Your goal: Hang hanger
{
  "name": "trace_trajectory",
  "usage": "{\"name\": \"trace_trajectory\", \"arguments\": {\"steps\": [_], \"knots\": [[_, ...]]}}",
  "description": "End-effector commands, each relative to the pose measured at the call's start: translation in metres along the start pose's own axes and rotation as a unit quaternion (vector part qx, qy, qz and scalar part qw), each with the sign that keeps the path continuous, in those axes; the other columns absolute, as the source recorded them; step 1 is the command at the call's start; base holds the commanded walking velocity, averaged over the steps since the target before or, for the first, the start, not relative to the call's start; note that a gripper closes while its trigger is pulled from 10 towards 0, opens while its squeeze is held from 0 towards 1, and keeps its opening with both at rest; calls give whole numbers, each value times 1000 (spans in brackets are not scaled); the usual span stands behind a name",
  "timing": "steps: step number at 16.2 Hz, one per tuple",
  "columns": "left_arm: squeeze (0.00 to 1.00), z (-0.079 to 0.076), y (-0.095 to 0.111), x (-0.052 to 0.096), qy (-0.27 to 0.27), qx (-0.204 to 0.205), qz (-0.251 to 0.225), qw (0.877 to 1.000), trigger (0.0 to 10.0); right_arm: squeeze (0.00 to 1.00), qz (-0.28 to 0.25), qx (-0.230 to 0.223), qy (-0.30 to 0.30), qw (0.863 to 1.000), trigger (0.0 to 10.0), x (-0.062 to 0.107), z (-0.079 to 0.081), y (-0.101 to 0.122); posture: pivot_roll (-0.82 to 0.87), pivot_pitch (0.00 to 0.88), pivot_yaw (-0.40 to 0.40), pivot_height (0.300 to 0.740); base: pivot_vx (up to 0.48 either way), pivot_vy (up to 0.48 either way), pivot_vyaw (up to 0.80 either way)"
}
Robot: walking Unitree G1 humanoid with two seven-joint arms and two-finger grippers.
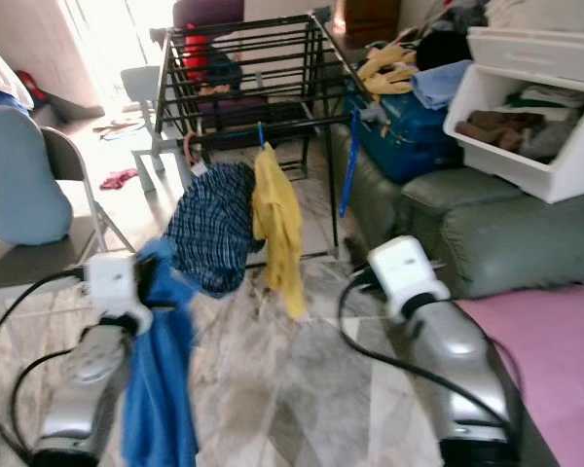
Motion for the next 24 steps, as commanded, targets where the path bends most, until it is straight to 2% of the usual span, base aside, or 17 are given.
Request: {"name": "trace_trajectory", "arguments": {"steps": [1,4,5,6,7,9,12,14,15,17,18,20,23,24], "knots": [[0,7,0,-2,16,-8,3,1000,10000,0,-7,-1,10,1000,10000,-3,8,4,-129,0,84,740,0,0,0],[0,0,-5,-2,19,-13,9,1000,10000,0,-3,-8,-13,1000,10000,10,5,3,-158,0,100,740,0,0,0],[0,0,-9,-1,24,-26,15,999,10000,0,-3,-14,-26,1000,10000,16,3,2,-165,0,114,740,0,0,0],[0,2,-13,0,30,-47,22,998,10000,0,10,-18,-41,999,10000,24,2,-8,-167,0,135,740,0,0,0],[0,3,-13,0,31,-50,23,998,10000,0,13,-16,-43,999,10000,26,2,-11,-167,0,135,740,0,0,0],[0,20,-10,-2,45,-62,26,997,10000,0,23,-26,-52,998,10000,29,2,-18,-152,0,164,740,0,0,0],[0,37,-10,-5,66,-77,30,994,10000,0,28,-25,-60,997,10000,29,-1,-21,-179,0,178,740,0,0,0],[0,40,-14,-8,79,-67,37,994,10000,0,31,-22,-67,997,10000,32,-3,-23,-186,0,162,740,0,0,0],[0,40,-12,-9,83,-60,36,994,10000,0,28,-21,-66,997,10000,31,-3,-20,-192,0,146,740,0,0,0],[0,29,-6,-9,86,-37,22,995,10000,0,16,-10,-45,999,10000,27,2,-11,-186,0,123,740,0,0,0],[0,25,-2,-10,85,-28,17,996,10000,0,14,10,-27,999,10000,22,6,-6,-187,0,94,740,0,0,719],[0,19,-1,-6,98,-22,9,995,10000,0,19,2,0,1000,10000,16,10,-3,-159,0,47,740,0,0,744],[0,26,-2,4,117,-33,3,993,10000,0,25,-4,18,1000,10000,10,17,-5,-123,0,22,740,0,0,0],[0,31,-5,9,126,-42,10,991,10000,0,24,-9,26,999,10000,7,25,-6,-96,0,27,740,0,0,0]]}}
Point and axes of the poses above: a point about 5 cm out from each wrist's last joint towards the gripper, its own x axis pointing back from the gripper into the wrist, its own y axis along the axis of the wrist's last joint, z = x × y, the point moved 2 cm from there along -x, pointing out of the wrist towards the gripper, and after that the axes turned 1 degree about -x, right-handed, at the moved point
